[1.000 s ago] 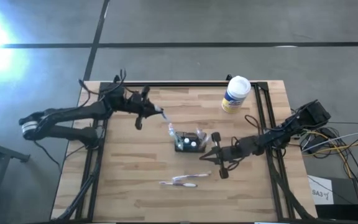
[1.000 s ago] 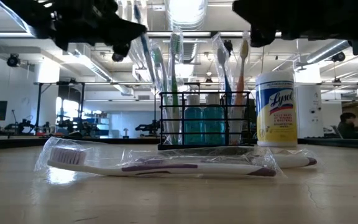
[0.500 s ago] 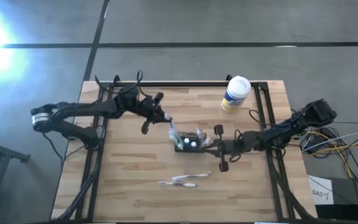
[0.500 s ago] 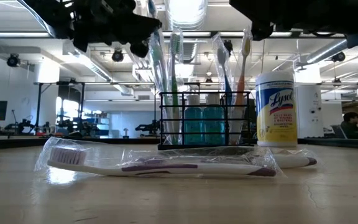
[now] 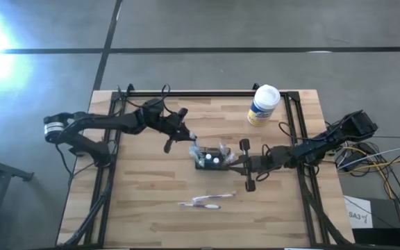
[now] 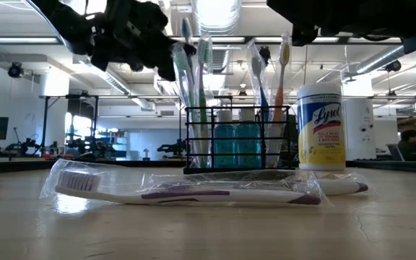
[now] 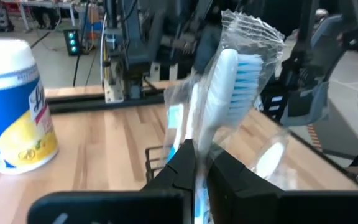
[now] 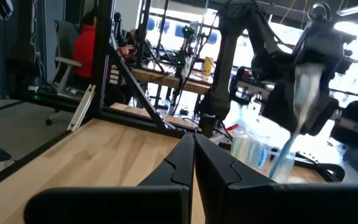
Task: Pick & Place toothbrushing station
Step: Put the blue toothbrush into the black mesh organizer
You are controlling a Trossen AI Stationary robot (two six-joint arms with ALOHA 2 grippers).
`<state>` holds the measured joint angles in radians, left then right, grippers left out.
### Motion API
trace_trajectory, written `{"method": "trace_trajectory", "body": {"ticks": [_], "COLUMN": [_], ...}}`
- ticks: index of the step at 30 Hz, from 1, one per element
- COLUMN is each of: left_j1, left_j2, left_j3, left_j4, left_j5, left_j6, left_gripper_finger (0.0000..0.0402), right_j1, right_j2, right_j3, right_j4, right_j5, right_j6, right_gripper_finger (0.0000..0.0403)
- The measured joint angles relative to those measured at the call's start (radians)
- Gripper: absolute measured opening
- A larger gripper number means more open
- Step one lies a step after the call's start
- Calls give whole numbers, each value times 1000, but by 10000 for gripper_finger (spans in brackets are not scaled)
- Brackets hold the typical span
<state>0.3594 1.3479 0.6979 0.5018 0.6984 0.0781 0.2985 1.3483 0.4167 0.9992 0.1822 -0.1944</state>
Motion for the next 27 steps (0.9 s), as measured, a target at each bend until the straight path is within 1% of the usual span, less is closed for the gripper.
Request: {"method": "trace_trajectory", "body": {"ticks": [5, 9, 19, 25, 27], "left_j1": [-10, -13, -29, -32, -32], "left_j2": [52, 85, 164, 204, 209], "left_j3": [0, 0, 0, 0, 0], "left_j4": [6, 14, 21, 21, 21], "left_j5": [-37, -38, -40, -47, -71], "left_j6": [29, 35, 121, 135, 134], "left_gripper_finger": [18, 21, 23, 40, 48], "right_j1": [0, 0, 0, 0, 0], "right_j2": [0, 0, 0, 0, 0], "right_j3": [5, 10, 13, 16, 16], "right_j4": [0, 0, 0, 0, 0], "right_j5": [0, 0, 0, 0, 0], "right_j6": [-16, -27, -53, -53, -51], "right_gripper_finger": [8, 8, 8, 8, 8]}}
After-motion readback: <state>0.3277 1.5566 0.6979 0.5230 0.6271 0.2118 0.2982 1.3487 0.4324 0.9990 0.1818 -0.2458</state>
